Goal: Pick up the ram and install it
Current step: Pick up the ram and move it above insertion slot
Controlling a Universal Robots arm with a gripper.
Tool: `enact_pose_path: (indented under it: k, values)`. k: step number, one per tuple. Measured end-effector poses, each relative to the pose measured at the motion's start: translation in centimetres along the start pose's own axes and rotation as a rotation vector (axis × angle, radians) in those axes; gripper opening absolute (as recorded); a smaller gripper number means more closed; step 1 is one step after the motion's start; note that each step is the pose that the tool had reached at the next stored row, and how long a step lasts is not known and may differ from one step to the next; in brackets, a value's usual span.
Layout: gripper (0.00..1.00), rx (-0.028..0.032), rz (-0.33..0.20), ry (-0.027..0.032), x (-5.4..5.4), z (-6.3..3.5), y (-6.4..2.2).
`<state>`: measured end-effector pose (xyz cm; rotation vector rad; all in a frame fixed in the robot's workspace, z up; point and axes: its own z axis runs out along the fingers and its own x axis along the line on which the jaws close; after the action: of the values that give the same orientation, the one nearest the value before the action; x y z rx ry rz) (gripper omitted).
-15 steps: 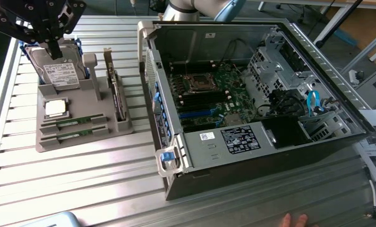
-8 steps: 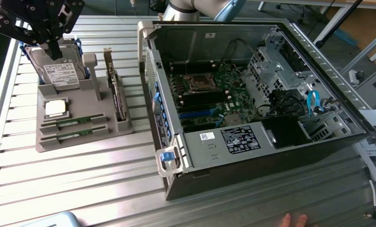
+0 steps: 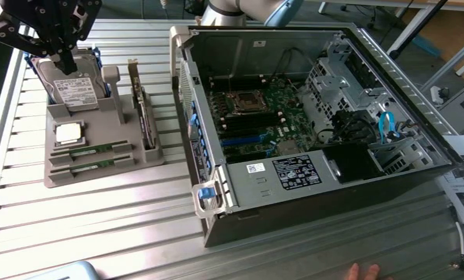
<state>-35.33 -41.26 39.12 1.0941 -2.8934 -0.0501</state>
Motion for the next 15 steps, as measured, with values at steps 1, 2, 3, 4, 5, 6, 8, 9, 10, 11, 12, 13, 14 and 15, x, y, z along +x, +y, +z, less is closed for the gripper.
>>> enact_pose_path:
  k: [1,2,3,4,5,6,8,9,10,11,12,13,14,15]
  values:
    - [0.11,0.0005,-0.016,0.0008,0.00,0.00,0.00]
    - [0.11,0.0011,-0.034,0.0017,0.00,0.00,0.00]
    - [0.11,0.0017,-0.052,0.0025,0.00,0.01,0.00]
    - [0.11,0.0022,-0.069,0.0033,0.00,0.01,0.00]
    - [0.11,0.0029,-0.086,0.0042,0.00,0.01,0.00]
    - [0.11,0.0033,-0.100,0.0048,0.00,0.01,0.00]
    - [0.11,0.0043,-0.130,0.0062,0.00,0.01,0.00]
    - [0.11,0.0050,-0.149,0.0071,0.00,0.02,0.00]
    - [0.11,0.0056,-0.167,0.0079,0.00,0.02,0.00]
    - [0.11,0.0065,-0.195,0.0093,0.00,0.02,0.00]
    - [0.11,0.0070,-0.211,0.0101,0.00,0.02,0.00]
    - [0.11,0.0076,-0.230,0.0109,0.00,0.03,0.00]
    - [0.11,0.0084,-0.253,0.0120,0.00,0.03,0.00]
    - [0.11,0.0090,-0.269,0.0128,0.00,0.03,0.00]
